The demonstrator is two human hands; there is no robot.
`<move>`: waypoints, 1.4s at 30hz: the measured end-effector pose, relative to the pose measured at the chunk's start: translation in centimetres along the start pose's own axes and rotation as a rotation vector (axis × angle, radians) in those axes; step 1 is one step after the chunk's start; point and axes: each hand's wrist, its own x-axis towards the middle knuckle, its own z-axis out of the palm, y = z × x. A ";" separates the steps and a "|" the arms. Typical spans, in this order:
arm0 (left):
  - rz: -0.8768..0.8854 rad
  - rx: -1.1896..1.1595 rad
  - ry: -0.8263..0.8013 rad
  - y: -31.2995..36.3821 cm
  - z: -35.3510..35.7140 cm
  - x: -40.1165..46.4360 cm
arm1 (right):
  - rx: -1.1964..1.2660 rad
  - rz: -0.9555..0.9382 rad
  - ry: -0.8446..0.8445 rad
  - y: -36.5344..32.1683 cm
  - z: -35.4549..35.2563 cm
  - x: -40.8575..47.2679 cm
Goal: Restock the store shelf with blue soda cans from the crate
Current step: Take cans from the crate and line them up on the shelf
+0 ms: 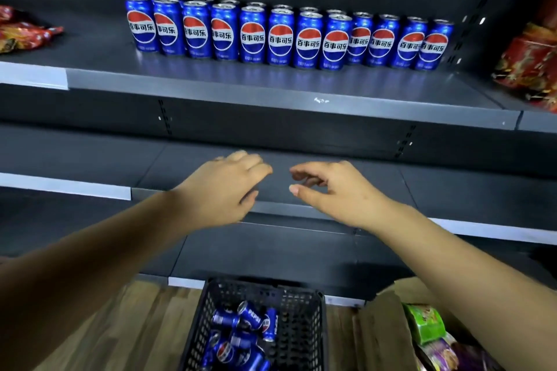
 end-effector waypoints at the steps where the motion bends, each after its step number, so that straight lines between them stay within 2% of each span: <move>1: -0.006 0.005 -0.005 0.5 0.6 -0.3 | -0.030 -0.007 -0.023 0.3 0.5 -0.4; 6: -0.095 -0.043 -0.155 3.6 3.5 -2.0 | -0.100 0.029 -0.121 1.7 2.6 -2.2; 15: -0.137 -0.005 -0.242 5.4 5.2 -4.7 | -0.115 0.077 -0.188 2.8 5.3 -4.5; 23: -0.110 -0.001 -0.351 2.8 8.1 -6.9 | -0.187 0.144 -0.322 2.0 10.8 -3.0; 32: -0.184 -0.079 -0.494 -2.4 13.3 -10.4 | -0.093 0.214 -0.287 0.9 19.3 -0.5; 37: -0.342 -0.100 -0.597 -5.2 17.1 -11.7 | -0.108 0.279 -0.356 2.4 23.5 0.1; 42: -0.468 -0.101 -0.702 -5.7 21.9 -12.2 | -0.115 0.355 -0.502 5.3 27.7 0.1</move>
